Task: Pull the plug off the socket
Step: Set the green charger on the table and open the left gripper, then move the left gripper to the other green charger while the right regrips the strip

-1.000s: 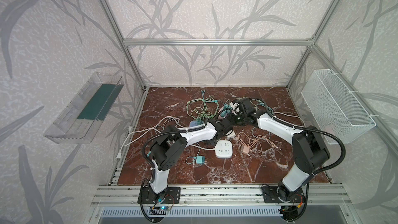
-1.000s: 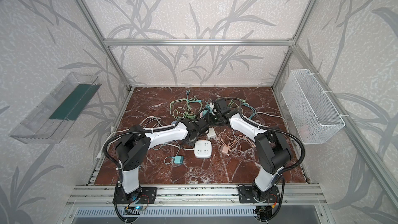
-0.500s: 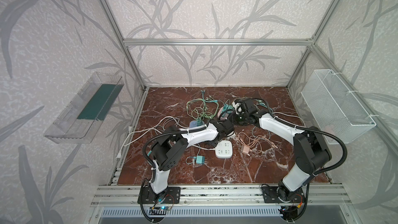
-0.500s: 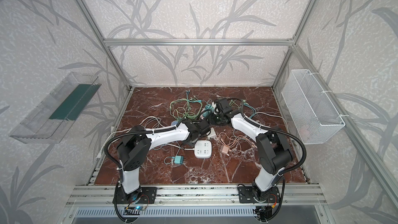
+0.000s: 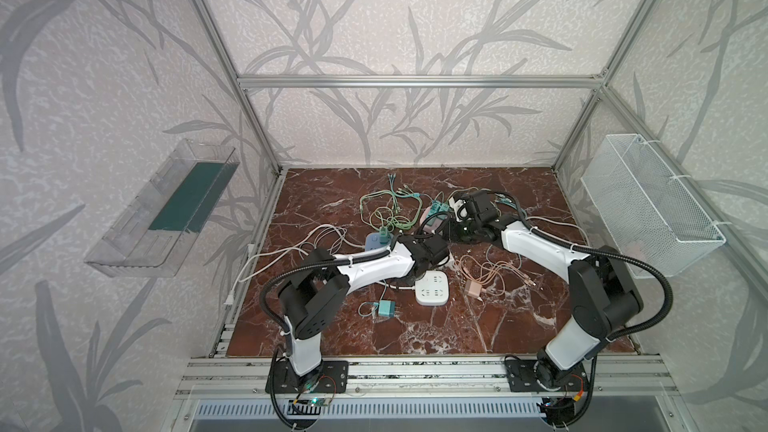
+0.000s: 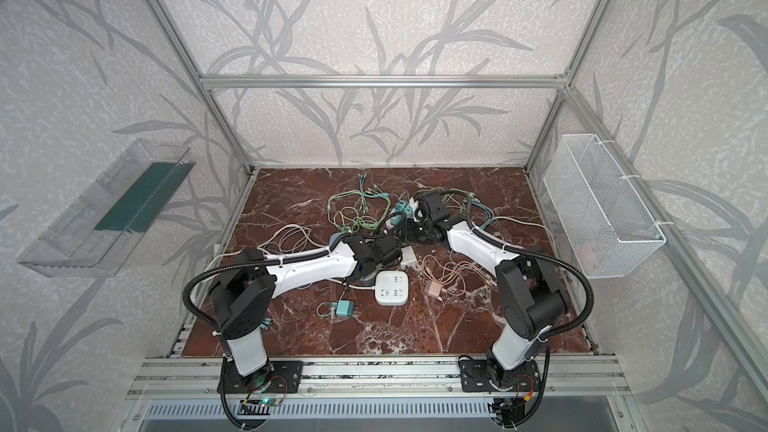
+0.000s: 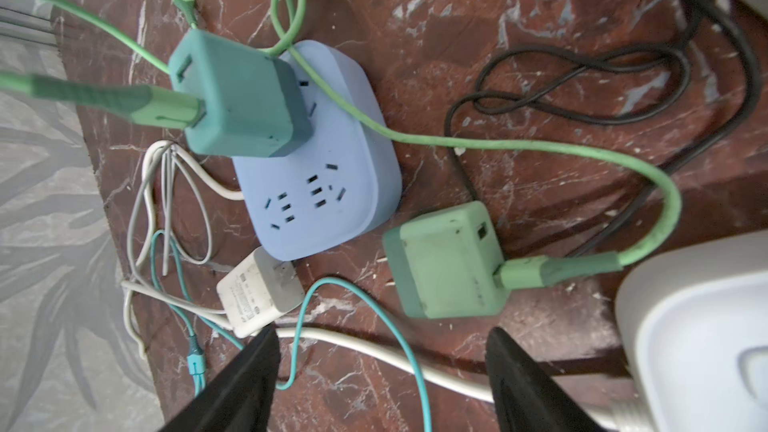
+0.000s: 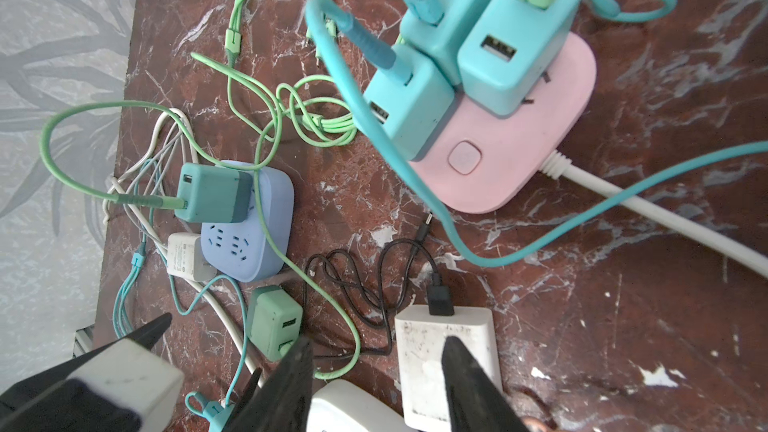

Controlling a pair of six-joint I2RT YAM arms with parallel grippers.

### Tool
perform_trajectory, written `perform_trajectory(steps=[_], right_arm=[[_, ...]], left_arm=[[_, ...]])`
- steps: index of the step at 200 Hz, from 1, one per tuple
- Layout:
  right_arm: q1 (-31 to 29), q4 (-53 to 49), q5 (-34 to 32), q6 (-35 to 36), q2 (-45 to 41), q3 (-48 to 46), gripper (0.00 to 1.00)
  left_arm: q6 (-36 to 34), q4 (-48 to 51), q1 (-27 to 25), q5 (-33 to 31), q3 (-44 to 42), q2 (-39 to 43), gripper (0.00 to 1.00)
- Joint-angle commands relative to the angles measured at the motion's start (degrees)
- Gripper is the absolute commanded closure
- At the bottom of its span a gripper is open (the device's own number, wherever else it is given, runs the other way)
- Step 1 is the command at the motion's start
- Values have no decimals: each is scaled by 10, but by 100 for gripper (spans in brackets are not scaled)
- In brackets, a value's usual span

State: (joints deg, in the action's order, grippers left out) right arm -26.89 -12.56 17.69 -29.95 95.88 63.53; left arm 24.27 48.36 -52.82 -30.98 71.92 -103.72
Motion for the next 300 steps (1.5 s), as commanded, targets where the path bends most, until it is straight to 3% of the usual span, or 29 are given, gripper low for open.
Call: perform_trajectory(steps=[1,44,99,139,222,300], right_arm=[[-6,23,11,-9,-25,-9,49],[-31,44,17,-12,-16,-8,49],[-71,76,37,-20,16,10,55],[-100,63,56,-19,90,63,58],[-127,40,67,-9,184,143,55],[-127,30,64,-10,235,184,55]], left_arm=[[15,-2,-2,-33,-12,43,17],[32,-40,16,-16,-35,85,14],[62,-100,92,53,-81,135,14],[51,-155,133,82,-98,151,14],[15,-189,204,146,-53,83,21],[0,-204,230,180,-23,37,30]])
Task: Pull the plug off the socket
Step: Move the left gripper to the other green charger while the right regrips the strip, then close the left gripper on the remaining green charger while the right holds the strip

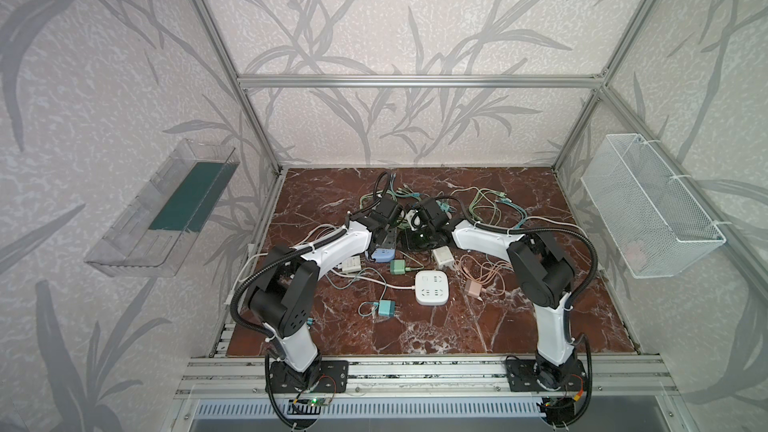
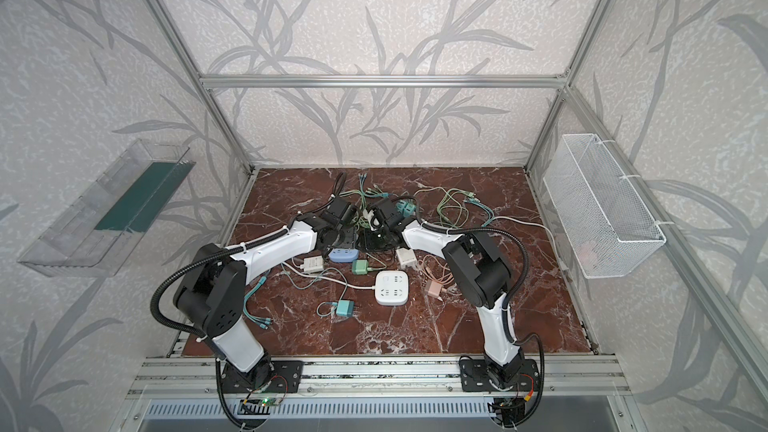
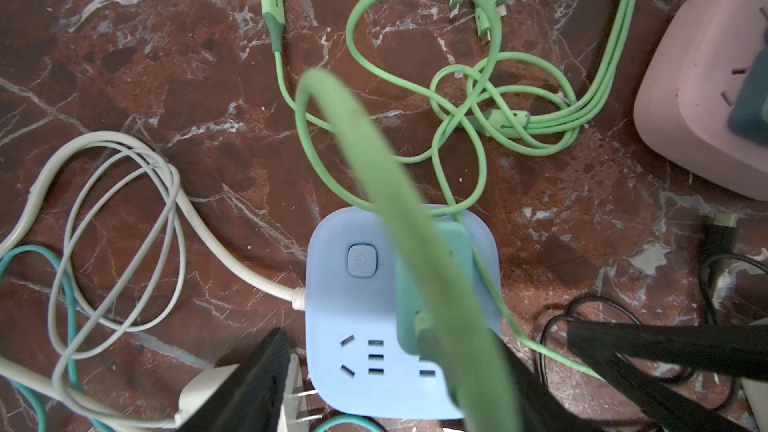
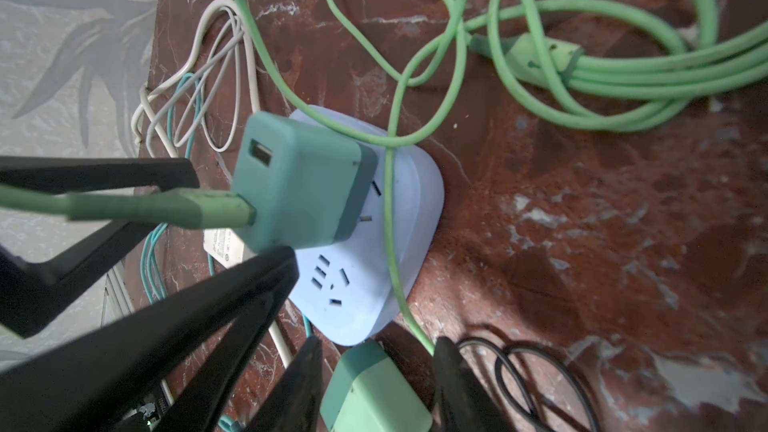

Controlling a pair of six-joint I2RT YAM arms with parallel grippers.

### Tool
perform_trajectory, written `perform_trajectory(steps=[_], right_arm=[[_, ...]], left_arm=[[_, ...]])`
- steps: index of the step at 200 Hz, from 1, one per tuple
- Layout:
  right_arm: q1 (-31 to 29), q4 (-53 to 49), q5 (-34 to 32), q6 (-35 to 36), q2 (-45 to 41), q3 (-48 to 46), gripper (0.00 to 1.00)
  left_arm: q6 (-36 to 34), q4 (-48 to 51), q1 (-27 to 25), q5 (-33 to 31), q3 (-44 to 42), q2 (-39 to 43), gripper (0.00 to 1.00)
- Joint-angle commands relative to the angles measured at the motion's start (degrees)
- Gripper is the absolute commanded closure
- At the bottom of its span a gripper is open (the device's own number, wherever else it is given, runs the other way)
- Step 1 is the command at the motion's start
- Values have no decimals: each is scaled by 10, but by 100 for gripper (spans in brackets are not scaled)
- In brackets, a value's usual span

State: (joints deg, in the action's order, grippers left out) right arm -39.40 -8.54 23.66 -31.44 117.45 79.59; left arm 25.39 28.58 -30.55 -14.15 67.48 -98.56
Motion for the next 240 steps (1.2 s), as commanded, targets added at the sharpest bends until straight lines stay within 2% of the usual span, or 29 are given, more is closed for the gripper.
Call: perform_trajectory(steps=[1,57,89,145,209,240], right_arm=[[-2,-11,4,4,20,24,55],[-2,-10,12,-2,47,48,55],[-3,-2,17,-11,59,51,55],[-4,15,23,-31,72,56,55],[-6,24,31,-44,89,65,54],[-6,32,38,-47,94,71,53]], left_arm=[[-11,-7,8,11,22,-14,30],[-18,26,16,29,60,-53,43],[-16,20,17,36,68,-63,45],[-10,18,18,46,71,-76,58],[-2,24,17,50,66,-66,75],[2,25,17,55,60,-54,79]])
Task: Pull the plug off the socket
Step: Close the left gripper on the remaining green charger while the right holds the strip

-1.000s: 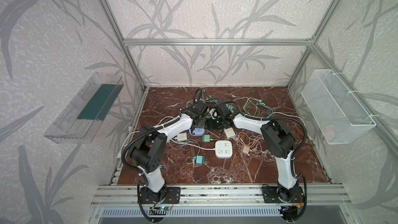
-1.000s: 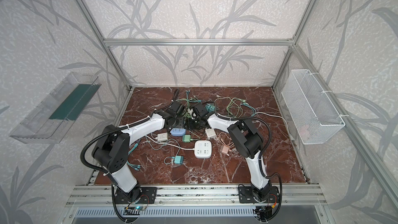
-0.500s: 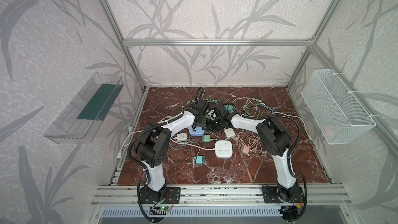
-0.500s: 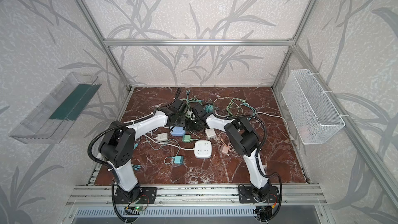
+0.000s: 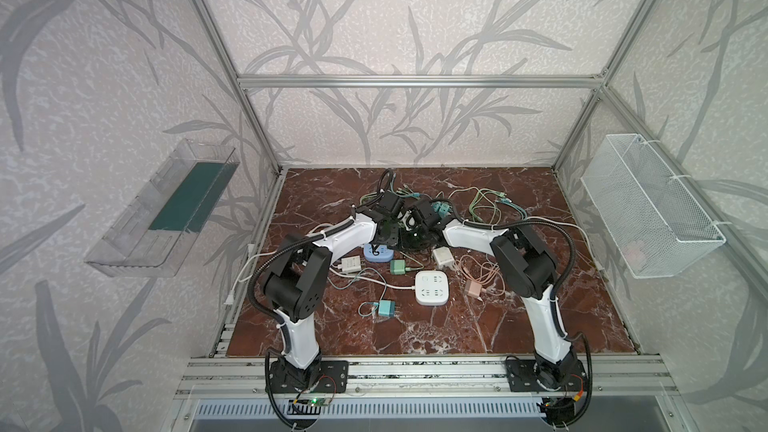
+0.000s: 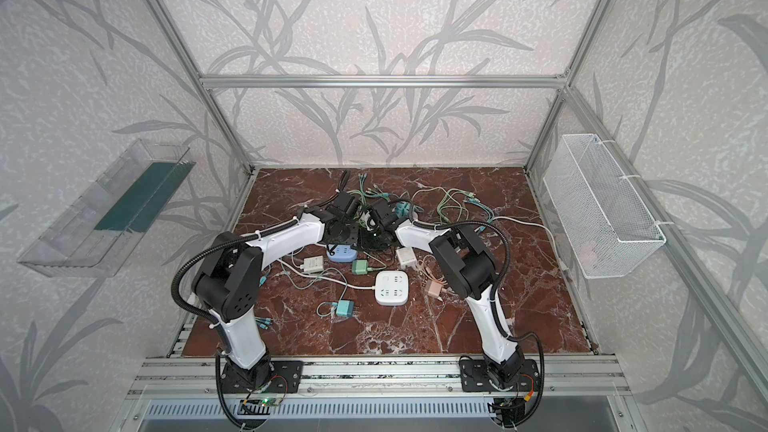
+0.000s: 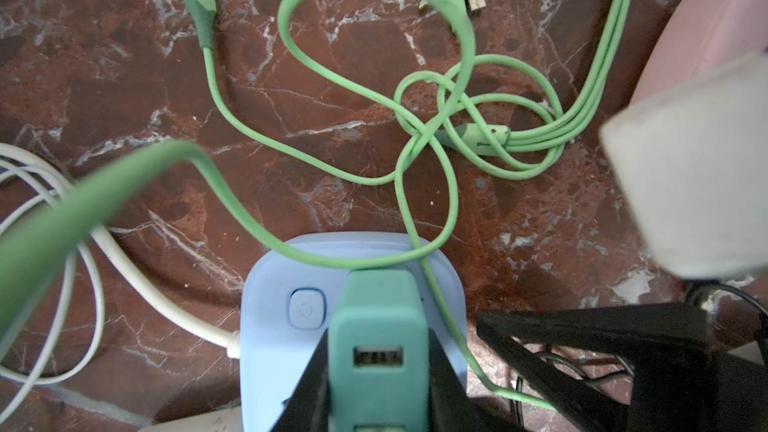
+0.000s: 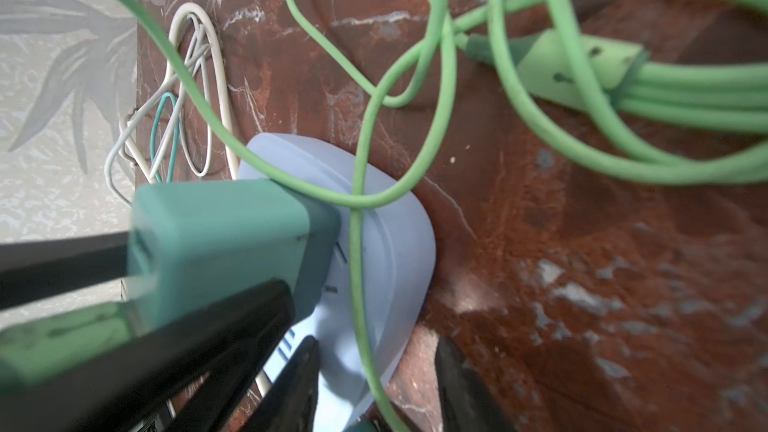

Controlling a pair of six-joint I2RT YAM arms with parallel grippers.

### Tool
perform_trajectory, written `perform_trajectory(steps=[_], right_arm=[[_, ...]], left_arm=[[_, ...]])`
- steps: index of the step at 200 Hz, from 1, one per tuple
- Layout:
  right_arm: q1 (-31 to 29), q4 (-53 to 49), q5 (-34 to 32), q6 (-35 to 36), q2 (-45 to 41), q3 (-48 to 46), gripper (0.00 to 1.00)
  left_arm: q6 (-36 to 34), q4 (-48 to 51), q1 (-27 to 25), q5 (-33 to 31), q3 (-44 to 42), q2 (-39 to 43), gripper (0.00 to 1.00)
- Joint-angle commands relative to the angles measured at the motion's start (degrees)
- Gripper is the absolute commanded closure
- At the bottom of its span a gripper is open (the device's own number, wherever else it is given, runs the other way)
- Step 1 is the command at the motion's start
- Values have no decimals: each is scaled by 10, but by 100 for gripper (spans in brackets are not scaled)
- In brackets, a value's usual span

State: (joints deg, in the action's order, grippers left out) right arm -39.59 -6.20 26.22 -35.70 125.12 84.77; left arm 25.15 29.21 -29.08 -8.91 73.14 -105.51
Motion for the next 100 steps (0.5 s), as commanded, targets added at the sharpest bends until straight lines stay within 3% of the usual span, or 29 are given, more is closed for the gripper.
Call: perform_trajectory(steps=[1,100], right_arm=[[-4,8,12,-4,18,19,53],[-18,-2,23,-17,39,22,58]], left_arm=[[5,19,3,3,2,16,79],[23,24,3,0,-25,56,85]])
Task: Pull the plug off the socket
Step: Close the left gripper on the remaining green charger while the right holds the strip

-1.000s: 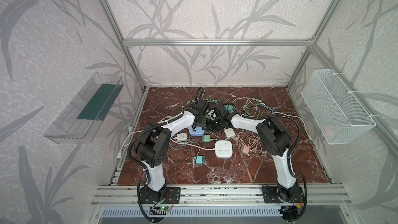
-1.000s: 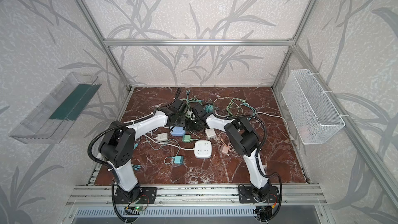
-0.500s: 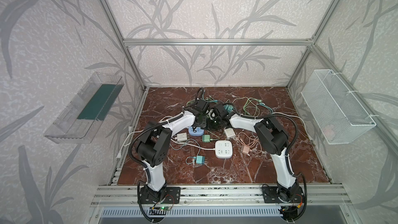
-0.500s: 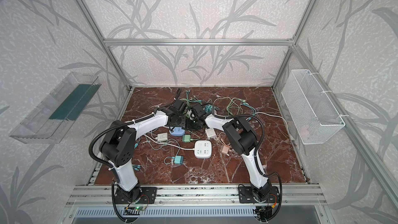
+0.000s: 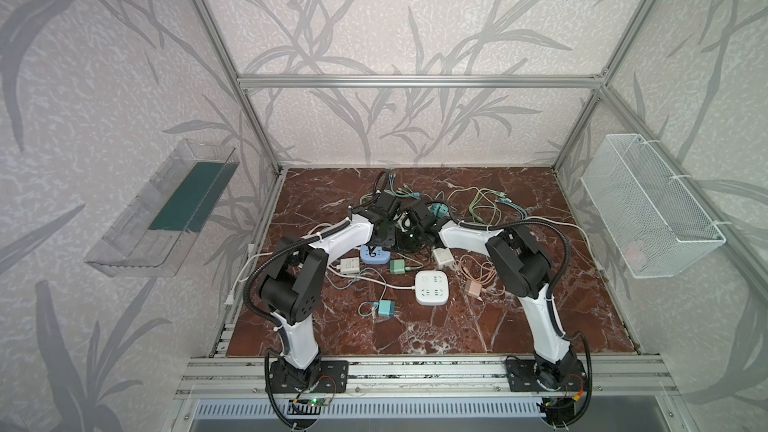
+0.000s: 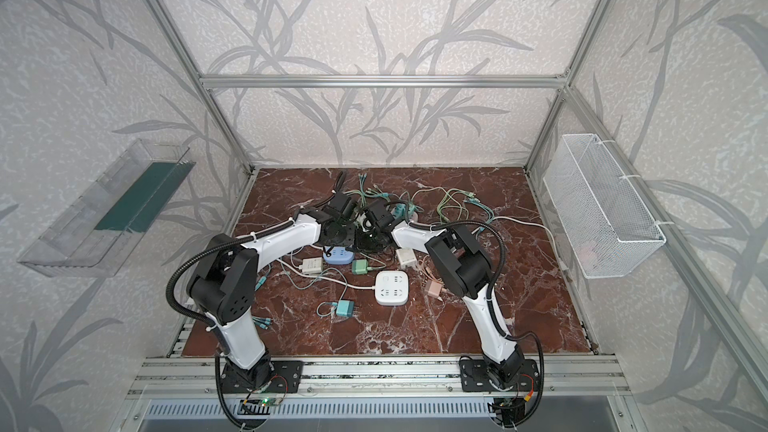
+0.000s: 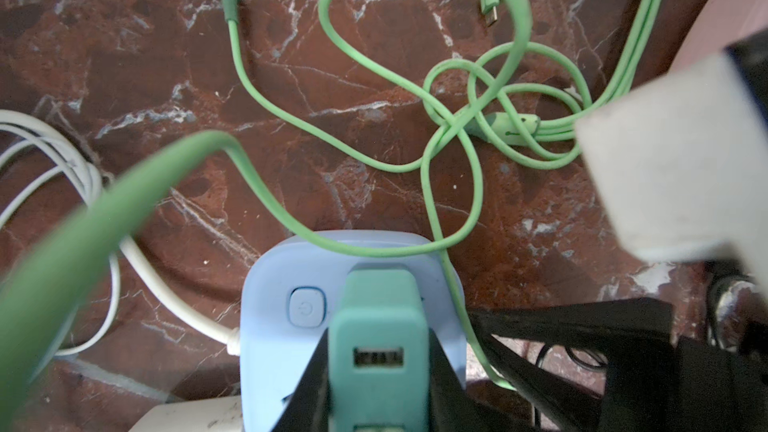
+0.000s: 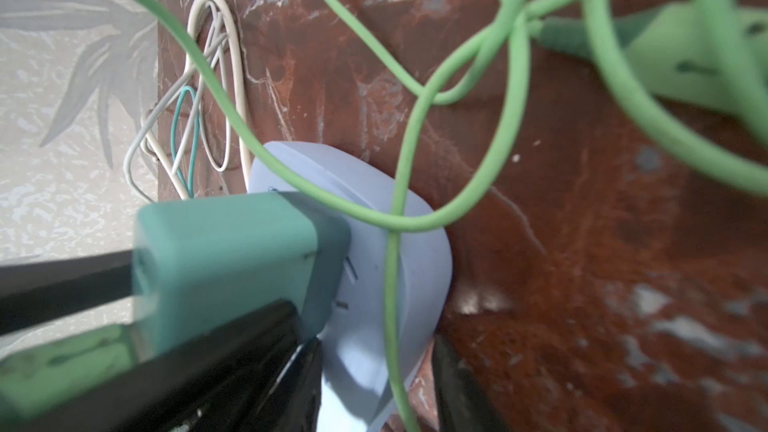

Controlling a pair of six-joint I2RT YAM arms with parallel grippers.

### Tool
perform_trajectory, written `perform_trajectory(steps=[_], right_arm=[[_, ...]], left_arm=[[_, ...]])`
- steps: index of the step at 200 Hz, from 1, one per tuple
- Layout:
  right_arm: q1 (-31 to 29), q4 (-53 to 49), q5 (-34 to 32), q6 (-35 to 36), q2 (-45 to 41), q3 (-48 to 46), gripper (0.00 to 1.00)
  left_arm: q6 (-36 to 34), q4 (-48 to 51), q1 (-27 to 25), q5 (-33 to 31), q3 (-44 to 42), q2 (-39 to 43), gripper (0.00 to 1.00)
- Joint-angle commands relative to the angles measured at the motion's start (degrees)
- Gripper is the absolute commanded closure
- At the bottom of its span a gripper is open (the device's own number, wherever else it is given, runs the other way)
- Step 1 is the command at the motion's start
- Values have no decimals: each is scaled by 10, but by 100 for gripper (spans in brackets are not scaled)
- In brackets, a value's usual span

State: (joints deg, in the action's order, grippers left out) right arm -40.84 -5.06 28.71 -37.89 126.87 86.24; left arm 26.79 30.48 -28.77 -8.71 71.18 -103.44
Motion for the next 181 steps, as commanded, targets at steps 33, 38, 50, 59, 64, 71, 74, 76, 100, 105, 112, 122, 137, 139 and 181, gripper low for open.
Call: perform_trajectory(steps=[33,38,50,59,64,71,74,76,100,105,112,122,137,139,181], right_arm=[[-12,-13,-3,5,22,-6,60],[-12,-15,-3,6,21,-8,60],[-15,-21,-7,8,22,-9,61],[-17,-25,-10,10,22,-9,61],[-18,-29,-12,10,23,-9,61],[-19,-32,-14,9,23,-9,61],[-19,-33,-15,9,23,-9,61],[-19,-34,-15,9,24,-9,61],[-20,-37,-22,0,23,-11,61],[-20,-38,-23,-1,23,-12,61],[-20,-40,-25,-3,23,-11,62],[-20,-45,-28,-4,23,-8,62],[-20,-59,-34,-2,26,-1,62],[-21,-62,-35,-2,27,0,62],[-21,-112,-58,9,36,23,62]], left_arm=[[5,10,-1,-1,-4,43,86],[6,10,0,-1,-4,44,86],[7,9,0,-1,-3,46,86],[6,7,0,-2,-3,49,87],[6,6,0,-3,-2,49,87],[5,5,0,-3,-1,51,87],[2,3,0,0,-1,52,87],[-1,2,0,2,-1,53,87],[-4,-6,-1,13,-3,56,89],[-3,-7,-1,15,-4,56,89],[0,-9,-1,16,-7,56,89],[2,-10,-1,16,-11,56,90],[7,-13,-1,13,-17,60,90],[7,-14,-1,13,-18,61,90],[-10,-71,-6,17,-50,87,91]])
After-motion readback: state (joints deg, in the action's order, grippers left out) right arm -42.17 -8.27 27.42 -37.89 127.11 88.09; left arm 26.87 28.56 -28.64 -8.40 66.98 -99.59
